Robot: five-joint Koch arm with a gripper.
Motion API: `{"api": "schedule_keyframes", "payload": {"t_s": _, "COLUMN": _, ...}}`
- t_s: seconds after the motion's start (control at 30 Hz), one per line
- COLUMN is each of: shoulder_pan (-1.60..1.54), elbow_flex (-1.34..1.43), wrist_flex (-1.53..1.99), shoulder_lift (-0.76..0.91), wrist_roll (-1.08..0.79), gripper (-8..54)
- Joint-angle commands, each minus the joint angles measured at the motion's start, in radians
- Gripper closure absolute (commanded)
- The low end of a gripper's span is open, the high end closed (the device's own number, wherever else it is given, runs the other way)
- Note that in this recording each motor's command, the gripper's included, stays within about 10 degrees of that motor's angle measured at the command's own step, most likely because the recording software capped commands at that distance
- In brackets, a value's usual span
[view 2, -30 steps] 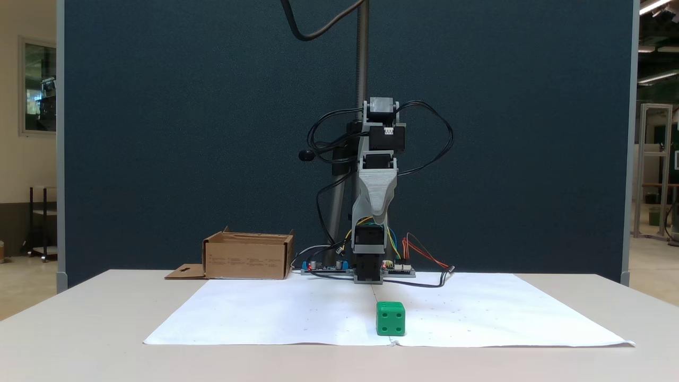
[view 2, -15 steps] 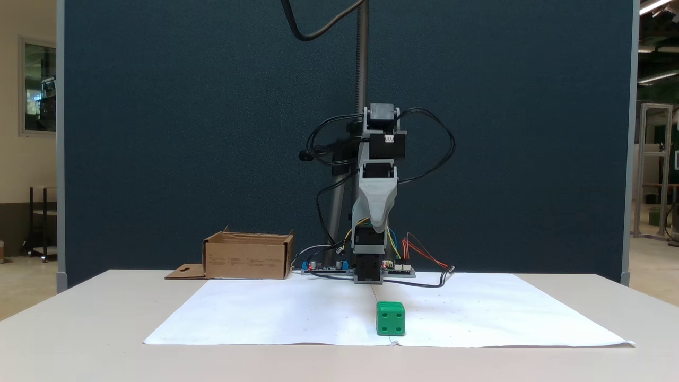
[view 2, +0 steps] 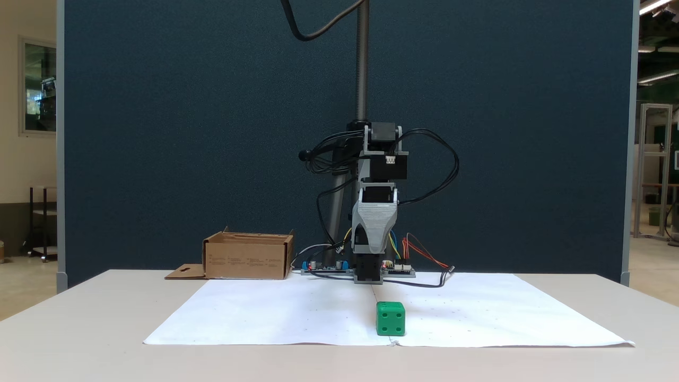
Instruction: Grasp a green dice and put it in the bin.
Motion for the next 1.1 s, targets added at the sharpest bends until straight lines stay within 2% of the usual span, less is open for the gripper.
{"api": "schedule_keyframes", "payload": {"t_s": 0.0, "shoulder_pan": -0.014, "elbow_flex": -0.071, "wrist_flex": 0.109, "shoulder_lift": 0.012, "wrist_roll": 0.071, "gripper": 2.1}}
{"api": "schedule_keyframes", "payload": {"t_s": 0.27, "shoulder_pan": -0.018, "elbow_flex": -0.071, "wrist_flex": -0.015, "shoulder_lift": -0.014, "wrist_roll": 0.074, "gripper": 2.4}}
{"api": "schedule_keyframes", "payload": {"t_s": 1.07, "shoulder_pan": -0.086, "elbow_flex": -0.149, "wrist_flex": -0.089, "shoulder_lift": -0.112, "wrist_roll": 0.02, "gripper": 2.4}}
